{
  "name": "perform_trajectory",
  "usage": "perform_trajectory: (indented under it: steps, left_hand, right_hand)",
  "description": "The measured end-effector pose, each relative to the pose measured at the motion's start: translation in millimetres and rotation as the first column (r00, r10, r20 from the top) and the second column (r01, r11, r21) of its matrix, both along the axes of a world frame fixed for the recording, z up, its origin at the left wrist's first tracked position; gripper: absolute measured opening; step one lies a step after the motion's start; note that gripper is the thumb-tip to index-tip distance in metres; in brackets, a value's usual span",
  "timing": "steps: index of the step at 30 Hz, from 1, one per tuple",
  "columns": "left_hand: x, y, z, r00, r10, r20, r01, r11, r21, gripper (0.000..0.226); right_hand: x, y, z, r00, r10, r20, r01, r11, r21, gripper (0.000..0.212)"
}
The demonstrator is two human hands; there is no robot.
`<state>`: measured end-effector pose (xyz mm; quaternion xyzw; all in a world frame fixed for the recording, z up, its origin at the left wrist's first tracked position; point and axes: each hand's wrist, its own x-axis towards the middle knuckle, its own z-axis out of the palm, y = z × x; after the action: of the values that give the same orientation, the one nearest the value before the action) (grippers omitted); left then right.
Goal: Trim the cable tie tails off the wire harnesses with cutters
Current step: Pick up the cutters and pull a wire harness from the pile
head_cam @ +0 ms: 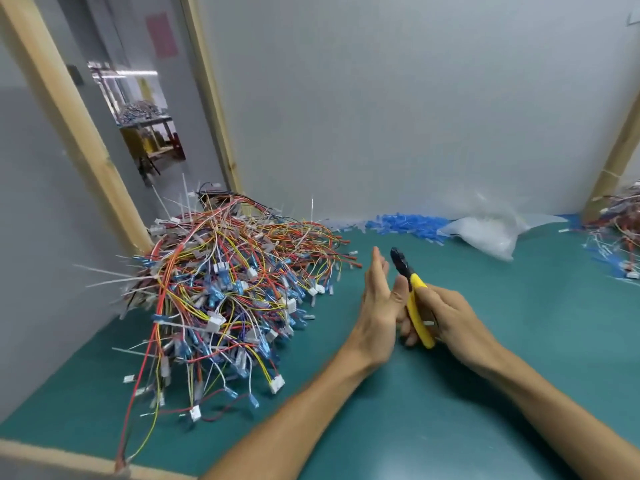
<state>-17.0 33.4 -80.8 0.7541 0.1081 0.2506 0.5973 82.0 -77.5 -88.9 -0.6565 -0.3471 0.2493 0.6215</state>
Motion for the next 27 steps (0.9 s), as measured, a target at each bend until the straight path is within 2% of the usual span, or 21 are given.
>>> perform_trajectory:
  steps: [4, 8, 9, 11, 13, 17, 19, 20, 21, 22, 24, 25, 27]
  left_hand:
    - [-0.3, 19.3, -0.6, 0.982, 0.189, -0.027, -0.178, 0.958, 0.224, 0.066]
    - [-2.4, 25.1, -5.9, 0.963, 0.271, -0.006, -0.239, 0.86, 0.45, 0.034]
    - [-4.8, 25.0, -4.7, 0.96, 0.28, 0.015, -0.242, 0.802, 0.546, 0.032]
    - [-6.9, 30.6, 3.1, 0.954, 0.293, 0.071, -0.246, 0.62, 0.745, 0.028]
    - [-8.0, 40.9, 21.2, 0.942, 0.314, 0.116, -0.252, 0.437, 0.864, 0.024]
    - [-15.3, 77.4, 87.6, 0.876, 0.455, 0.158, -0.277, 0.207, 0.938, 0.016]
    - [-26.3, 107.6, 126.9, 0.783, 0.554, 0.282, -0.342, 0.004, 0.94, 0.015]
    - [-32.9, 124.4, 145.3, 0.725, 0.615, 0.308, -0.329, -0.084, 0.941, 0.015]
    - [-39.8, 140.7, 161.1, 0.657, 0.696, 0.288, -0.275, -0.135, 0.952, 0.017]
    - [-47.3, 154.7, 173.7, 0.581, 0.78, 0.233, -0.184, -0.152, 0.971, 0.018]
    - [-61.0, 175.0, 184.9, 0.437, 0.895, 0.09, 0.006, -0.103, 0.995, 0.016]
    - [-64.9, 183.0, 184.8, 0.403, 0.915, 0.032, 0.05, -0.057, 0.997, 0.01]
    - [-67.2, 192.8, 183.9, 0.423, 0.904, -0.051, 0.037, 0.04, 0.999, 0.009]
  right_hand:
    - [13.4, 3.5, -4.0, 0.97, -0.17, -0.173, 0.183, 0.981, 0.059, 0.047]
    - [23.2, 0.9, -5.2, 0.94, -0.179, -0.29, 0.214, 0.972, 0.092, 0.05]
    - [23.6, 1.3, -5.1, 0.942, -0.166, -0.291, 0.2, 0.975, 0.092, 0.049]
    - [23.8, 1.7, -4.2, 0.945, -0.148, -0.292, 0.181, 0.979, 0.09, 0.048]
    - [24.3, 2.0, -4.1, 0.95, -0.123, -0.287, 0.155, 0.984, 0.09, 0.046]
    - [24.5, 1.6, -5.2, 0.961, -0.101, -0.259, 0.127, 0.988, 0.087, 0.048]
    - [23.7, 2.2, -5.9, 0.965, -0.088, -0.246, 0.113, 0.989, 0.091, 0.055]
    - [23.6, 2.2, -5.4, 0.966, -0.083, -0.243, 0.107, 0.99, 0.088, 0.059]
    - [23.7, 2.4, -4.8, 0.966, -0.083, -0.244, 0.106, 0.991, 0.082, 0.061]
    - [24.1, 2.6, -4.8, 0.965, -0.085, -0.247, 0.107, 0.991, 0.077, 0.061]
    - [24.5, 2.2, -6.7, 0.963, -0.088, -0.256, 0.109, 0.992, 0.071, 0.056]
    - [24.9, 1.8, -7.4, 0.962, -0.088, -0.258, 0.11, 0.991, 0.07, 0.056]
    - [25.5, 1.8, -6.7, 0.962, -0.09, -0.258, 0.112, 0.991, 0.073, 0.061]
